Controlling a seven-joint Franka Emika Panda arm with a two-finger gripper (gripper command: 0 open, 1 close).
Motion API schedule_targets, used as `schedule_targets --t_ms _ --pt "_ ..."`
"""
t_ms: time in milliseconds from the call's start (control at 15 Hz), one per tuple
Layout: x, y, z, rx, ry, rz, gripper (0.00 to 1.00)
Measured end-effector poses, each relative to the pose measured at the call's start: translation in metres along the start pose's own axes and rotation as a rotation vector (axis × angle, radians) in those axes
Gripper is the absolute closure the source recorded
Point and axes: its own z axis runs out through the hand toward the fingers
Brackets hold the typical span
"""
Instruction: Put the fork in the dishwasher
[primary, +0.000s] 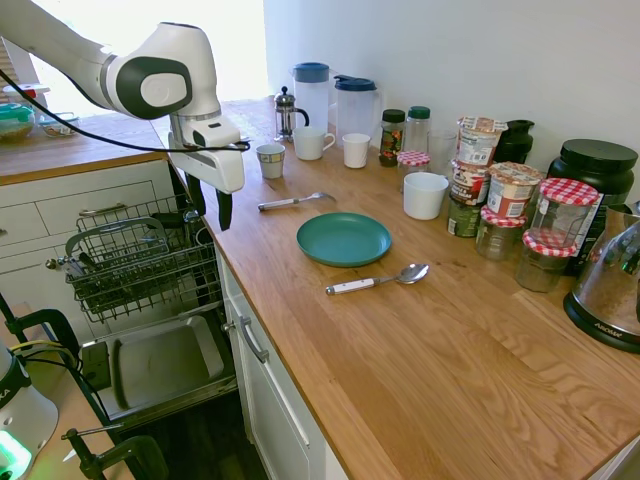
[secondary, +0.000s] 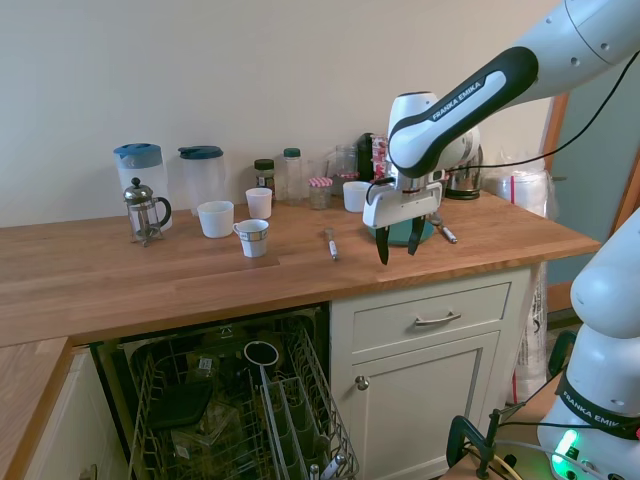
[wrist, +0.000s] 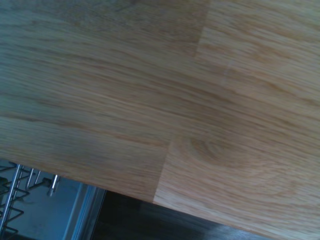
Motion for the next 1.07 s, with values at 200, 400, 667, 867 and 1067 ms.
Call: schedule_targets --t_ms 200,400,667,867,1067 --pt "-0.002 -0.003 0.000 0.007 0.000 -0.004 0.00" --pt "-0.007 -0.017 -0.008 0.066 0.030 0.025 0.00" --pt "-0.022 -0.051 -0.009 0.185 0.114 0.156 0.00" --pt "-0.029 -0.079 0.005 0.244 0.209 0.246 0.00" --pt "-0.014 -0.091 0.013 0.274 0.304 0.336 0.00"
